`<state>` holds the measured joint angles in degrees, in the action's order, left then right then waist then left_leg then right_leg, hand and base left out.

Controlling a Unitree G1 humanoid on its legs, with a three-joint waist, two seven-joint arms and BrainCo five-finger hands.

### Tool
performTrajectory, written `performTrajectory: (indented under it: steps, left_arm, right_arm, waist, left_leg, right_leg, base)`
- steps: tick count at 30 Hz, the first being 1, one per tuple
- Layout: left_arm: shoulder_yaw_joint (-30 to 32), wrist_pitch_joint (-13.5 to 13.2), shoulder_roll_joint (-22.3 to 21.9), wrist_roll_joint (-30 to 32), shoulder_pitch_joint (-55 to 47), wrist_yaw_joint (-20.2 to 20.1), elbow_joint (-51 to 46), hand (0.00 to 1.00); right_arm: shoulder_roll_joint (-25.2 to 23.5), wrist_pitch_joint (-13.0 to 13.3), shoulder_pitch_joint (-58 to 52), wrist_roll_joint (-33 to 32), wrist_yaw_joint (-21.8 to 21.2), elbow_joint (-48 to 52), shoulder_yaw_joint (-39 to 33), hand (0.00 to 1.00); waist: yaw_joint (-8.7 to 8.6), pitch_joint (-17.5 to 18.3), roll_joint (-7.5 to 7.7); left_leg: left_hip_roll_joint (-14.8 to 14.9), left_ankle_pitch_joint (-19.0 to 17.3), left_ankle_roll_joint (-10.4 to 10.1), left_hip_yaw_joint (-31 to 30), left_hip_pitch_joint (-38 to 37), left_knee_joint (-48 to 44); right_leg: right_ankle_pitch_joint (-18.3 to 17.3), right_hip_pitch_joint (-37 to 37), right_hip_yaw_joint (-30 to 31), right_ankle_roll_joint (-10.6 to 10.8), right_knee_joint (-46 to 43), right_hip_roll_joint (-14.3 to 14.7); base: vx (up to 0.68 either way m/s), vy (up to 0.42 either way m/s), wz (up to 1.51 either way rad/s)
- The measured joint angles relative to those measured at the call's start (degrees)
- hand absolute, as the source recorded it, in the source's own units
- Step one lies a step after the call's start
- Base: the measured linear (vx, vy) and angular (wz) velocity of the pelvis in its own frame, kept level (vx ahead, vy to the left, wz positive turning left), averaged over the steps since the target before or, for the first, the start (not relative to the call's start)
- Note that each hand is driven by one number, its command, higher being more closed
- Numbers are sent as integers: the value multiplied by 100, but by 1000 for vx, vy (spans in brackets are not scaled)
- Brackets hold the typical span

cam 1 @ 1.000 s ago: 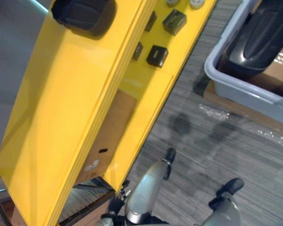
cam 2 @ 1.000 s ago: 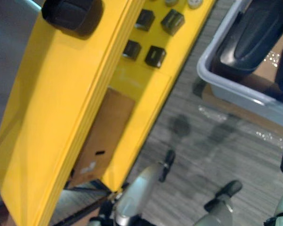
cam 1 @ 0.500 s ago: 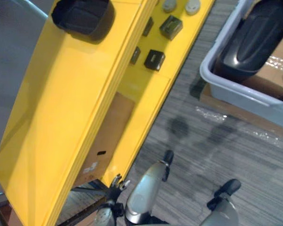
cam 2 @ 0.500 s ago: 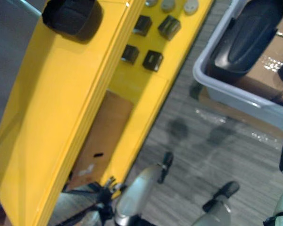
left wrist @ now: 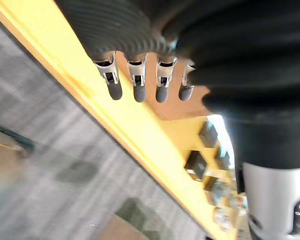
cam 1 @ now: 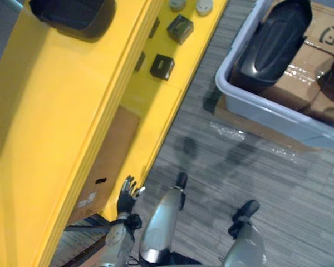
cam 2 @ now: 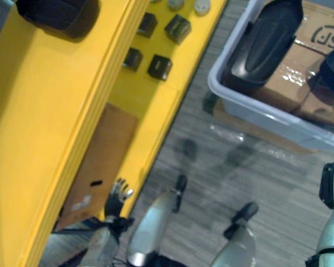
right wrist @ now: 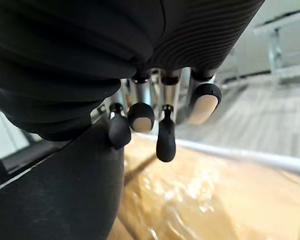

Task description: Walk over and take plastic housings, then place them on the shelf

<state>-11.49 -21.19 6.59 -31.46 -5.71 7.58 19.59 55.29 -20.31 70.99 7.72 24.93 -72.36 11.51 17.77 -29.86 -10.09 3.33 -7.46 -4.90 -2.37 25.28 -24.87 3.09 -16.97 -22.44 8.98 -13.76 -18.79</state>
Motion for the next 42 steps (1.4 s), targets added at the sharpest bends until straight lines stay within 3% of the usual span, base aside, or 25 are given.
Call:
performTrajectory:
  steps: [3,7,13,18,21,28,33,39,42]
  left_arm:
    - [20,-95,19,68,0,171,-806,0]
    - [245,-253,242,540,206,363,-1806,0]
    - [399,-282,654,1082,745,658,-2306,0]
    - [421,-158,989,1401,1246,744,-2519,0]
    - [417,101,1161,1470,1653,727,-2542,0]
    - [300,1047,1443,1679,2924,554,-2107,0]
    - [11,1588,1548,1591,3526,444,-1564,0]
    - [-146,1852,1538,1187,4038,277,-875,0]
    - [-304,1871,1526,1160,4243,319,-673,0]
  right_arm:
    - [-33,65,1,128,30,222,54,100]
    - [-177,176,2,253,148,431,153,100]
    - [-372,315,-38,502,266,713,264,100]
    - [-646,636,-119,785,310,1166,401,100]
    - [-705,885,-153,1084,388,1480,404,100]
    - [-977,1476,-421,1607,404,2059,488,100]
    - [-1103,1952,-504,1946,575,2652,502,100]
    - [-1319,2114,-732,2137,656,3156,501,100]
    - [-1483,1994,-819,2178,623,3147,501,100]
  waist:
    - [-88,-24,38]
    - [-255,-92,209]
    - [-339,-69,426]
    - [-484,-45,735]
    - [-605,-38,788]
    - [-810,118,1123]
    - [-1106,154,1192]
    - [-1306,247,1354]
    - [-1357,281,1411]
  left_leg:
    - [69,42,-29,-19,-23,57]
    - [228,63,-66,-34,-46,59]
    - [411,130,-168,4,-128,157]
    - [573,279,-258,127,-261,392]
    - [602,350,-288,180,-398,532]
    - [778,421,-361,476,-638,748]
    - [797,467,-384,634,-837,895]
    - [852,499,-414,826,-1039,990]
    - [875,506,-425,825,-1040,974]
  right_leg:
    - [19,21,-40,-24,25,76]
    - [50,71,-110,-68,70,231]
    - [164,134,-110,-220,279,447]
    - [243,136,-48,-321,405,613]
    - [286,197,-3,-361,472,660]
    - [487,257,246,-428,779,870]
    - [546,315,378,-446,855,909]
    - [575,341,554,-478,859,986]
    - [598,350,555,-498,873,1000]
  base:
    - [-4,-9,-2]
    - [-11,-25,-6]
    - [-34,-28,-12]
    - [-39,-45,-13]
    - [-31,-23,-10]
    - [-1,-12,-19]
    - [17,10,-17]
    - [7,3,-15]
    - [-11,3,-1]
